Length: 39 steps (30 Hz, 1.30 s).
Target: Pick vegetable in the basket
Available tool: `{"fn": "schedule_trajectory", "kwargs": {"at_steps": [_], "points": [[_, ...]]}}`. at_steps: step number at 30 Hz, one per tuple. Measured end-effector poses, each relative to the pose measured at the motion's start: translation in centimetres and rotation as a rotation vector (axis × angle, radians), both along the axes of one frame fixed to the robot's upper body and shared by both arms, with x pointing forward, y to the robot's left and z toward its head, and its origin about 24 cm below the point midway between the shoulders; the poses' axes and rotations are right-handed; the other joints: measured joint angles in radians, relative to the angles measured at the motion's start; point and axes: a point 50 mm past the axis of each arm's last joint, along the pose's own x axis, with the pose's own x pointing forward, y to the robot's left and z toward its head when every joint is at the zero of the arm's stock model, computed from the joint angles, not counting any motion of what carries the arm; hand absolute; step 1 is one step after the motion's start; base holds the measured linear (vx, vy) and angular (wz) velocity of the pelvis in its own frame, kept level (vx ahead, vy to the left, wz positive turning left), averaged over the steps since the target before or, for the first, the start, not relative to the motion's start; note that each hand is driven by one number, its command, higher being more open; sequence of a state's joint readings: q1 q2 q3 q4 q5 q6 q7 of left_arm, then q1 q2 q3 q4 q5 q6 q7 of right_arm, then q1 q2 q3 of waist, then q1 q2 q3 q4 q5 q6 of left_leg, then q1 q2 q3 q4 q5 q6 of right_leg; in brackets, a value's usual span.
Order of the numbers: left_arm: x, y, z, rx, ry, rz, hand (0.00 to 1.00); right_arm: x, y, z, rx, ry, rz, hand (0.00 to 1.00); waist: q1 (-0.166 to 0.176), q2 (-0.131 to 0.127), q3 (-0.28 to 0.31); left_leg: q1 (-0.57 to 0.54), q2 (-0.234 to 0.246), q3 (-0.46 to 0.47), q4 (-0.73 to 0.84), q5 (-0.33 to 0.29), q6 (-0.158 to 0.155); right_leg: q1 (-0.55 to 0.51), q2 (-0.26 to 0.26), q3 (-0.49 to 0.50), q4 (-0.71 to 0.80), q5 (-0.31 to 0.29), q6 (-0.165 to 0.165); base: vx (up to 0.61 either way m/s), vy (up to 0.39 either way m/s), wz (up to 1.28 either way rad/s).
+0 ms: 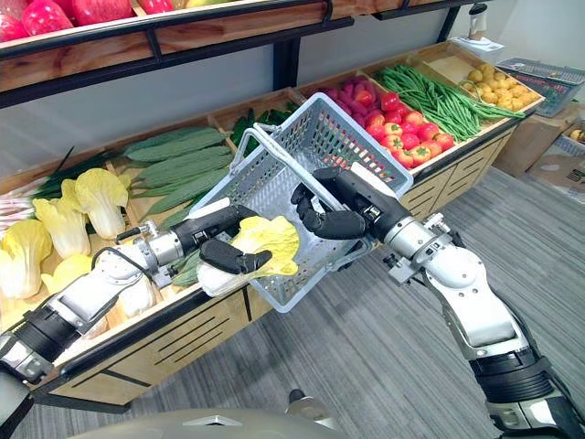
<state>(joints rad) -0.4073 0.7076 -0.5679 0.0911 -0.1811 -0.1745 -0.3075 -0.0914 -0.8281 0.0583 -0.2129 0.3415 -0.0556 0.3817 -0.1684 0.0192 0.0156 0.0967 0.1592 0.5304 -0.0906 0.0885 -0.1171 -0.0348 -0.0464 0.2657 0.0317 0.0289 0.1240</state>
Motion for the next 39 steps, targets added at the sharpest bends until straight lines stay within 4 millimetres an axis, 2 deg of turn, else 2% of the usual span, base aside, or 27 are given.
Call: {"fn": "schedule_trajectory", "kwargs": {"at_steps": [6, 8, 12, 21, 28, 29, 35, 39], "points": [[2.0, 0.1, 3.1, -0.017, -0.143, 0.067, 0.00, 0.0, -0.2, 0.1, -0.014, 0.000, 0.000, 0.00, 0.000, -0.004, -0.016, -0.002, 0.001, 0.000, 0.000, 0.004, 0.001, -0.003, 0.001, -0.001, 0.001, 0.000, 0.000, 0.00, 0.000, 0.00], [2.5, -0.6, 4.4, -0.043, -0.194, 0.063, 0.00, 0.0, -0.2, 0.2, -0.013, -0.001, -0.003, 0.00, 0.001, -0.006, -0.029, -0.002, 0.001, -0.003, 0.000, 0.004, 0.001, -0.002, 0.001, -0.002, 0.001, 0.003, -0.004, 0.00, -0.002, 0.02], [2.9, -1.1, 5.8, -0.066, -0.241, 0.059, 0.00, 0.0, -0.6, 0.6, -0.006, -0.021, -0.024, 0.00, 0.001, -0.006, -0.031, -0.002, 0.001, -0.006, 0.000, 0.004, 0.001, 0.000, 0.000, -0.005, 0.002, 0.003, -0.005, 0.00, -0.001, 0.01], [3.2, -2.6, 7.0, -0.118, -0.282, 0.042, 0.00, 0.1, -0.6, 0.9, 0.024, -0.032, -0.032, 0.00, -0.008, -0.006, -0.038, -0.001, 0.001, -0.006, 0.000, 0.005, 0.001, 0.000, 0.001, -0.005, 0.002, 0.004, -0.005, 0.00, 0.000, 0.00], [3.3, -3.1, 6.7, -0.105, -0.295, 0.045, 0.00, 0.1, -0.7, 1.0, 0.027, -0.038, -0.042, 0.00, -0.012, -0.006, -0.043, -0.001, 0.001, 0.000, 0.001, 0.005, 0.001, -0.004, 0.002, -0.001, 0.003, 0.004, -0.005, 0.00, 0.000, -0.01], [3.3, -3.2, 6.5, -0.101, -0.290, 0.044, 1.00, 0.1, -0.7, 1.0, 0.027, -0.038, -0.042, 0.00, -0.012, -0.006, -0.043, -0.001, 0.001, 0.000, 0.001, 0.005, 0.001, -0.005, 0.002, 0.000, 0.003, 0.004, -0.005, 0.00, 0.000, 0.00], [3.4, -4.1, 4.6, -0.033, -0.243, 0.014, 1.00, 0.1, -0.6, 1.0, 0.023, -0.037, -0.027, 0.00, -0.013, -0.006, -0.044, -0.001, 0.002, 0.000, 0.001, 0.004, 0.001, -0.005, 0.003, 0.000, 0.003, 0.004, -0.005, 0.00, 0.000, 0.00], [3.3, -4.9, 2.9, 0.073, -0.227, -0.025, 1.00, -0.3, 0.3, 1.8, 0.021, -0.066, 0.022, 0.00, -0.017, -0.006, -0.044, -0.004, 0.005, 0.001, 0.001, 0.004, 0.001, -0.008, 0.006, 0.000, 0.003, 0.004, -0.005, 0.00, 0.000, 0.00]]}}
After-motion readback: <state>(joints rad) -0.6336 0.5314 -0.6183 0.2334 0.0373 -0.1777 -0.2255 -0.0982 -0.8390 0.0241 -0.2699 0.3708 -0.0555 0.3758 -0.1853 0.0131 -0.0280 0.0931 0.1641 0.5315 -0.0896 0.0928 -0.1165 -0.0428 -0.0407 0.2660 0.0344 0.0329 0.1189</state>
